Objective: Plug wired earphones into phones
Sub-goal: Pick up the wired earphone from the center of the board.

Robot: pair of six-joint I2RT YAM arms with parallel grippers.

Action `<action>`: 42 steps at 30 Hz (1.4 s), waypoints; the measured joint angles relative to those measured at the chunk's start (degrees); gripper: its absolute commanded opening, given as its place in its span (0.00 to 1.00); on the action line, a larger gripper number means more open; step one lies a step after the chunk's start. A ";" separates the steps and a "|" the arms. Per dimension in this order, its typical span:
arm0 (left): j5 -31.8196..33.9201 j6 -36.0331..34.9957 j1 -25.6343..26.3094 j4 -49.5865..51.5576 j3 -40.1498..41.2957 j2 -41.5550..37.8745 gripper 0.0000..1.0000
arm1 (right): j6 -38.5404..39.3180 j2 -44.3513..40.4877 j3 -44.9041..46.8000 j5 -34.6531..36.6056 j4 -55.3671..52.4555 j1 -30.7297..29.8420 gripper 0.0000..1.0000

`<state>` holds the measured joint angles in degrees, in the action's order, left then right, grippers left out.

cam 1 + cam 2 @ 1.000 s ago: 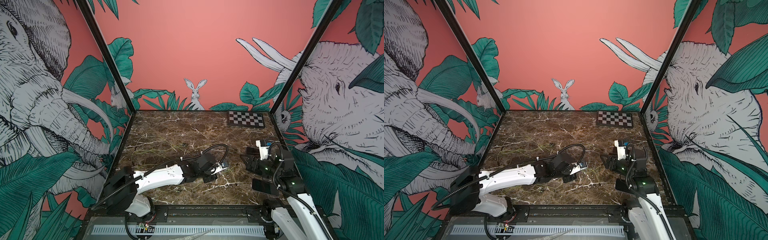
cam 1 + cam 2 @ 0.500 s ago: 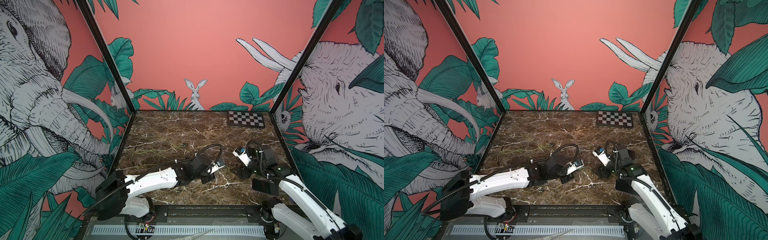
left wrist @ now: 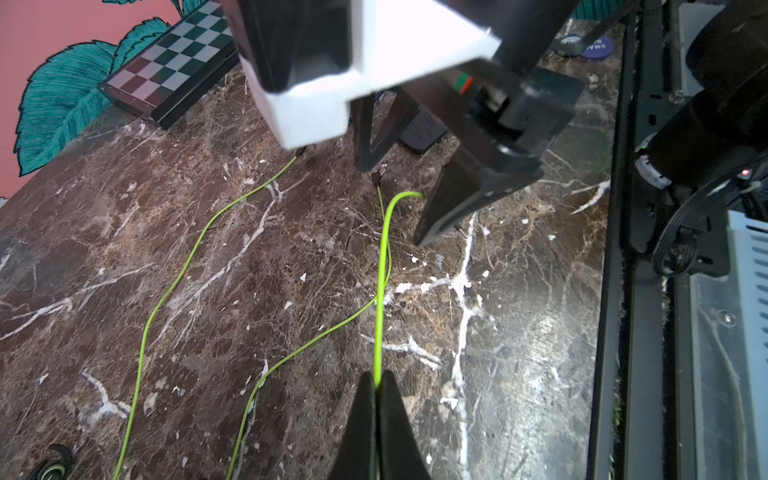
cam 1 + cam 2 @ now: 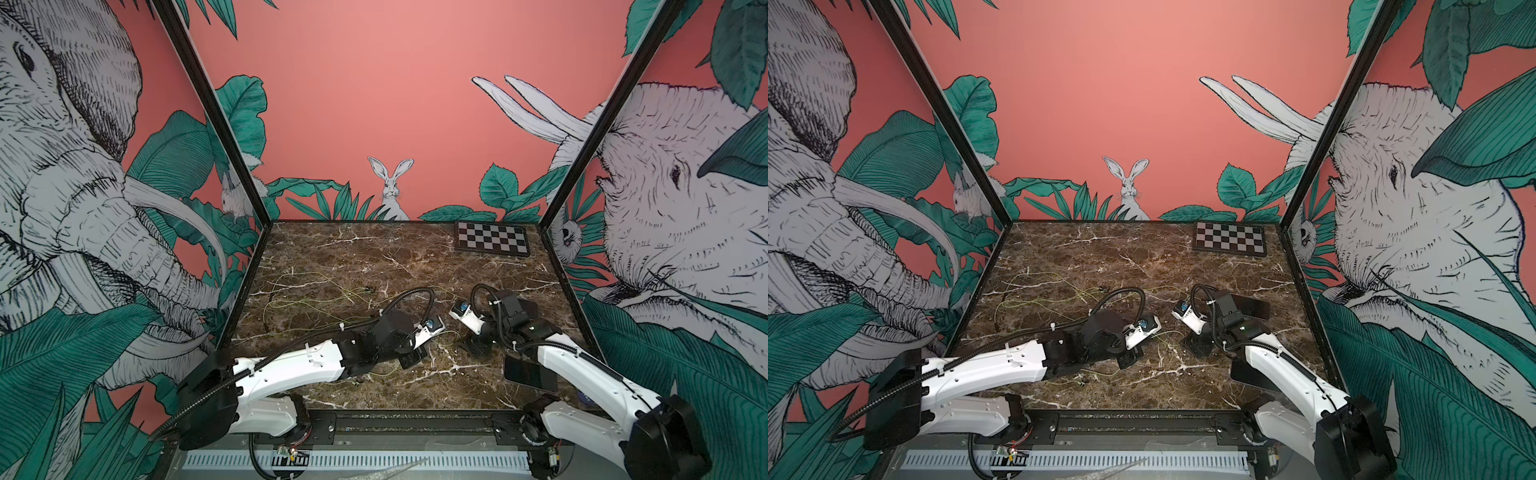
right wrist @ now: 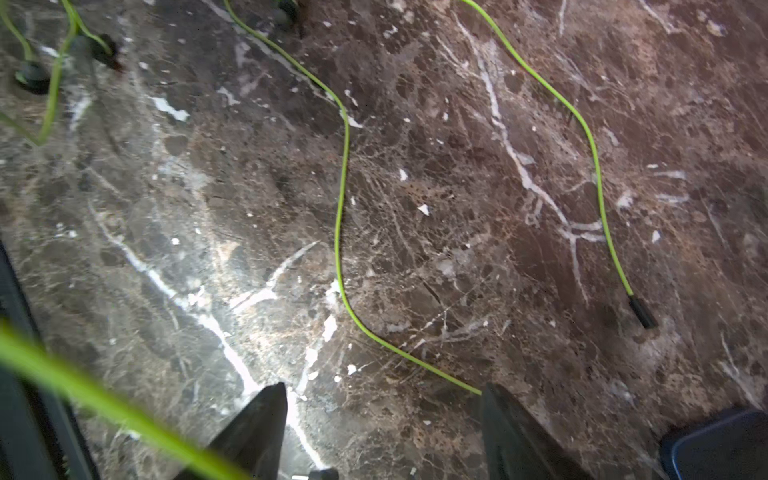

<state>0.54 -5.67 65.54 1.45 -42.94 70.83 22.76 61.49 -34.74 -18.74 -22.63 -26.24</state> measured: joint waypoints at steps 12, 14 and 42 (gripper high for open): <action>1.07 0.55 0.00 -0.09 2.08 -3.52 0.00 | -0.39 -1.55 2.78 8.68 10.43 0.00 0.41; 1.07 0.61 0.00 -0.07 2.38 -3.85 0.00 | -0.35 -1.55 2.82 9.66 11.56 0.00 0.32; -5.09 11.93 -2.34 -1.86 -5.81 -1.95 0.70 | 33.42 -16.72 5.42 16.24 25.92 -4.55 0.00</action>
<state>-4.56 6.26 63.20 -0.40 -48.75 68.88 56.18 44.77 -29.32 -2.50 3.29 -30.79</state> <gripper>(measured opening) 0.706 0.073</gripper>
